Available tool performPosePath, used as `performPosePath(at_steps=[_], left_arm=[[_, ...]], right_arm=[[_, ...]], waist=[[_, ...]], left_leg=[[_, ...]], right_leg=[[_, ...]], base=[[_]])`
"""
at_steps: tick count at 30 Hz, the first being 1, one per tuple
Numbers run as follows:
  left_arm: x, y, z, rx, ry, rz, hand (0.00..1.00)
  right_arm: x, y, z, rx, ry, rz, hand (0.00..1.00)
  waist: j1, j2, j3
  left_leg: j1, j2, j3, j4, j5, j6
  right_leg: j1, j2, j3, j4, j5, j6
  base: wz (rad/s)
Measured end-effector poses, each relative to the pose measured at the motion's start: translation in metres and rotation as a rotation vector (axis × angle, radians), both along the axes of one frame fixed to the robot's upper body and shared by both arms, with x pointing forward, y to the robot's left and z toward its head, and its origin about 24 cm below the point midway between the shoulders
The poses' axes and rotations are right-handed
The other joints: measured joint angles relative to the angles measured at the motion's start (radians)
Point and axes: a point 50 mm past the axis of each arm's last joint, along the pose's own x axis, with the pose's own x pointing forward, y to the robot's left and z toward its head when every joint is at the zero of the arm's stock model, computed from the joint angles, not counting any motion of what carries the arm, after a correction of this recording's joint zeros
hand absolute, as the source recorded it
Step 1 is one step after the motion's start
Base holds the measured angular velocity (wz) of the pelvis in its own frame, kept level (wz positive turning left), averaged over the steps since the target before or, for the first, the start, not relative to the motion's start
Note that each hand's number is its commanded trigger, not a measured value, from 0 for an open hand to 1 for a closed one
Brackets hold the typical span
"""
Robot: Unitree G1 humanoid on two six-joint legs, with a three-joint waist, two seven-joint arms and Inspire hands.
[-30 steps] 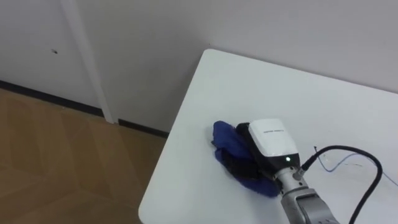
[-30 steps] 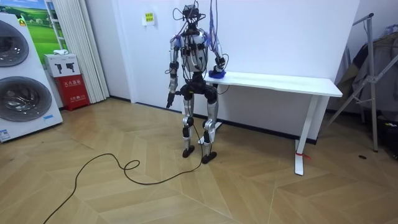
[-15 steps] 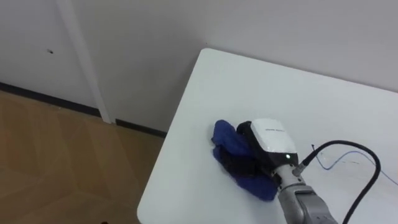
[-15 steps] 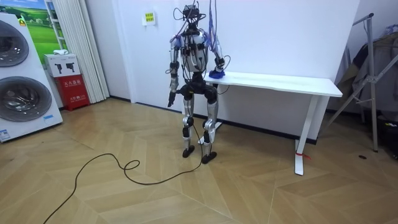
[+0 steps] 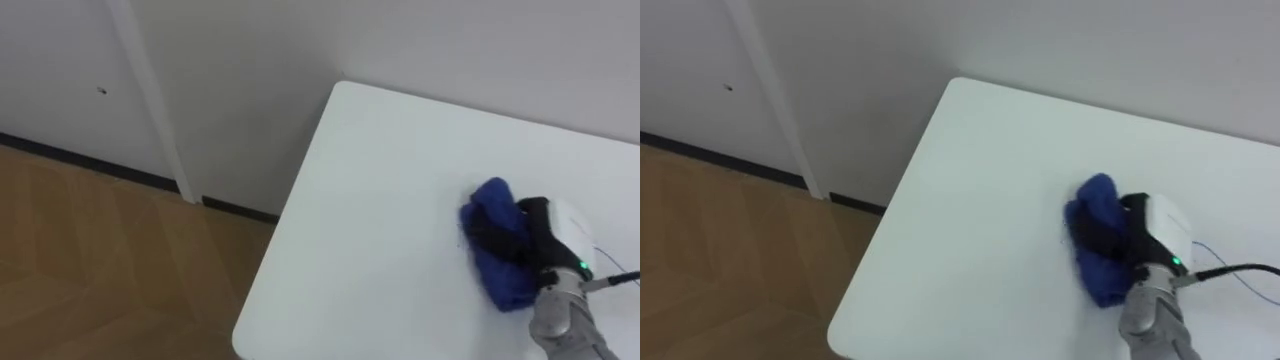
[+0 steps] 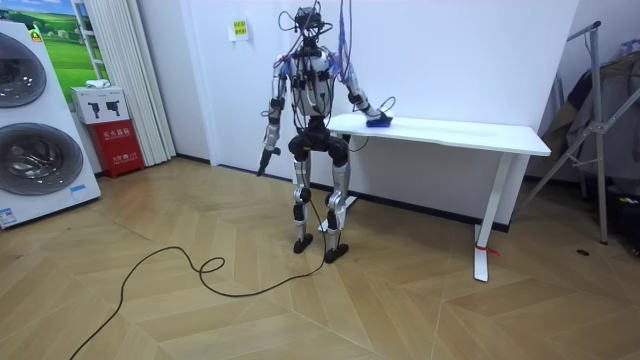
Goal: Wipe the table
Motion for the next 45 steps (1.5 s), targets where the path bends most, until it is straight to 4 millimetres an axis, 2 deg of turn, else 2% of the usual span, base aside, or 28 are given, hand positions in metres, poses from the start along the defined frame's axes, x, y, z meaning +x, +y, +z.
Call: performPosePath(at_steps=[5, 9, 12, 15, 16, 19, 20, 21, 22, 24, 25, 26, 27, 29, 30, 31, 33, 37, 39, 41, 42, 45], left_arm=[[-0.008, 0.012, 0.005, 0.023, 0.002, 0.046, 0.00], [-0.002, 0.015, 0.005, 0.028, -0.014, 0.037, 0.00], [0.006, 0.015, 0.005, 0.013, -0.036, 0.014, 0.00], [0.010, 0.013, 0.005, 0.007, -0.049, 0.007, 0.00], [0.011, 0.013, 0.004, 0.005, -0.048, 0.001, 0.00], [0.017, 0.006, 0.002, -0.014, -0.042, -0.046, 0.00], [0.018, 0.005, 0.001, -0.024, -0.035, -0.053, 0.00], [0.021, 0.004, 0.000, -0.033, -0.035, -0.062, 0.00], [0.024, 0.003, 0.000, -0.037, -0.039, -0.068, 0.00], [0.032, -0.002, -0.002, -0.051, -0.036, -0.110, 0.00], [0.035, -0.003, -0.003, -0.056, -0.034, -0.122, 0.00], [0.040, -0.006, -0.004, -0.063, -0.037, -0.148, 0.00], [0.042, -0.008, -0.004, -0.072, -0.038, -0.164, 0.00], [0.037, -0.010, -0.005, -0.090, -0.024, -0.167, 0.00], [0.035, -0.010, -0.005, -0.093, -0.021, -0.155, 0.00], [0.031, -0.010, -0.005, -0.092, -0.014, -0.152, 0.00], [0.014, -0.008, -0.004, -0.091, 0.024, -0.122, 0.00], [0.008, -0.005, -0.002, -0.084, 0.027, -0.093, 0.00], [0.014, -0.005, -0.002, -0.081, 0.010, -0.099, 0.00], [0.014, -0.004, -0.002, -0.074, 0.001, -0.101, 0.00], [0.013, -0.001, -0.001, -0.065, -0.003, -0.090, 0.00], [0.013, 0.005, 0.002, -0.032, -0.019, -0.054, 0.00]], right_arm=[[-0.037, -0.033, -0.005, -0.012, 0.021, -0.176, 1.00], [-0.067, -0.051, -0.007, -0.035, 0.061, -0.255, 1.00], [-0.075, -0.052, -0.009, -0.040, 0.087, -0.255, 1.00], [-0.069, -0.050, -0.006, -0.053, 0.091, -0.228, 1.00], [-0.066, -0.048, -0.006, -0.065, 0.098, -0.211, 1.00], [-0.047, -0.035, 0.001, -0.140, 0.139, -0.099, 1.00], [-0.035, -0.024, 0.005, -0.175, 0.151, -0.012, 1.00], [-0.022, -0.010, 0.010, -0.223, 0.160, 0.088, 1.00], [-0.014, -0.002, 0.012, -0.245, 0.163, 0.141, 1.00], [0.030, 0.040, 0.025, -0.276, 0.132, 0.344, 1.00], [0.042, 0.052, 0.029, -0.276, 0.120, 0.395, 1.00], [0.060, 0.072, 0.036, -0.271, 0.104, 0.482, 1.00], [0.072, 0.086, 0.042, -0.268, 0.092, 0.546, 1.00], [0.082, 0.095, 0.049, -0.257, 0.078, 0.594, 1.00], [0.086, 0.096, 0.051, -0.235, 0.066, 0.595, 1.00], [0.086, 0.094, 0.049, -0.220, 0.069, 0.586, 1.00], [0.080, 0.084, 0.043, -0.167, 0.068, 0.544, 1.00], [0.058, 0.064, 0.027, -0.102, 0.053, 0.449, 1.00], [0.042, 0.051, 0.018, -0.035, 0.031, 0.359, 1.00], [0.026, 0.039, 0.010, -0.008, 0.029, 0.287, 1.00], [0.016, 0.031, 0.005, -0.009, 0.034, 0.243, 1.00], [-0.011, 0.010, -0.003, -0.023, 0.028, 0.100, 1.00]], waist=[[-0.043, 0.000, -0.0055], [-0.076, 0.000, -0.0122], [-0.082, -0.005, -0.0148], [-0.071, -0.006, -0.0144], [-0.069, -0.009, -0.0120], [-0.034, -0.013, -0.0066], [-0.014, -0.010, -0.0057], [0.004, -0.015, -0.0016], [0.014, -0.014, -0.0019], [0.047, -0.020, 0.0074], [0.059, -0.021, 0.0162], [0.074, -0.026, 0.0266], [0.089, -0.030, 0.0281], [0.119, -0.031, 0.0270], [0.125, -0.031, 0.0267], [0.126, -0.037, 0.0226], [0.122, -0.029, 0.0249], [0.092, -0.026, 0.0172], [0.059, -0.016, 0.0101], [0.043, -0.007, -0.0003], [0.033, -0.005, -0.0039], [0.012, -0.005, -0.0085]], left_leg=[[0.022, 0.001, -0.002, -0.005, 0.000, 0.000], [0.043, 0.002, 0.003, -0.009, -0.002, 0.001], [0.050, 0.006, 0.018, -0.005, -0.005, 0.000], [0.051, 0.008, 0.028, -0.004, -0.006, 0.000], [0.050, 0.007, 0.028, -0.003, -0.008, -0.001], [0.047, 0.016, 0.059, -0.004, -0.011, -0.007], [0.043, 0.017, 0.076, -0.003, -0.009, -0.006], [0.035, 0.020, 0.080, -0.003, -0.007, -0.009], [0.029, 0.021, 0.081, -0.004, -0.006, -0.011], [0.011, 0.028, 0.086, -0.004, 0.000, -0.019], [0.010, 0.031, 0.089, -0.004, 0.001, -0.020], [0.002, 0.033, 0.082, -0.003, 0.002, -0.023], [-0.007, 0.032, 0.066, 0.001, 0.004, -0.025], [-0.019, 0.032, 0.048, 0.007, 0.005, -0.026], [-0.026, 0.031, 0.029, 0.007, 0.005, -0.026], [-0.028, 0.032, 0.018, 0.007, 0.005, -0.026], [-0.022, 0.031, -0.002, 0.007, 0.005, -0.026], [-0.020, 0.017, -0.005, 0.010, 0.005, -0.026], [-0.019, 0.011, 0.005, 0.010, 0.004, -0.024], [-0.006, 0.006, 0.012, 0.009, 0.004, -0.018], [0.006, 0.001, 0.017, 0.007, 0.002, -0.015], [0.015, 0.000, 0.036, 0.004, -0.010, 0.004]], right_leg=[[0.018, 0.003, -0.001, -0.001, 0.000, 0.000], [0.038, 0.004, 0.008, -0.001, -0.001, 0.002], [0.040, 0.004, 0.011, 0.000, -0.001, 0.002], [0.033, 0.004, 0.025, 0.004, -0.001, 0.001], [0.032, 0.004, 0.025, 0.004, 0.000, 0.000], [0.008, 0.008, 0.044, 0.010, 0.003, -0.005], [-0.003, 0.011, 0.049, 0.017, 0.005, -0.009], [-0.015, 0.016, 0.058, 0.020, 0.007, -0.012], [-0.021, 0.017, 0.059, 0.019, 0.008, -0.014], [-0.046, 0.023, 0.060, 0.022, 0.012, -0.022], [-0.051, 0.026, 0.060, 0.021, 0.014, -0.025], [-0.057, 0.029, 0.056, 0.017, 0.012, -0.028], [-0.057, 0.030, 0.038, 0.011, 0.012, -0.029], [-0.053, 0.031, 0.019, 0.000, 0.010, -0.028], [-0.052, 0.029, 0.002, 0.000, 0.009, -0.026], [-0.050, 0.029, -0.004, 0.001, 0.009, -0.025], [-0.032, 0.026, -0.023, -0.001, 0.006, -0.021], [-0.008, 0.016, -0.046, -0.002, 0.000, -0.012], [0.005, 0.003, -0.046, -0.001, -0.008, 0.001], [0.017, -0.003, -0.046, -0.001, -0.009, 0.002], [0.029, -0.008, -0.048, 0.000, -0.014, 0.010], [0.038, -0.013, -0.049, 0.001, -0.023, 0.020]], base=[[0.02], [-0.02], [-0.15], [-0.19], [-0.15], [-0.35], [-0.41], [-0.30], [-0.11], [-0.08], [0.00], [0.28], [0.40], [0.48], [0.48], [0.48], [0.37], [0.41], [0.31], [0.07], [-0.06], [-0.10]])
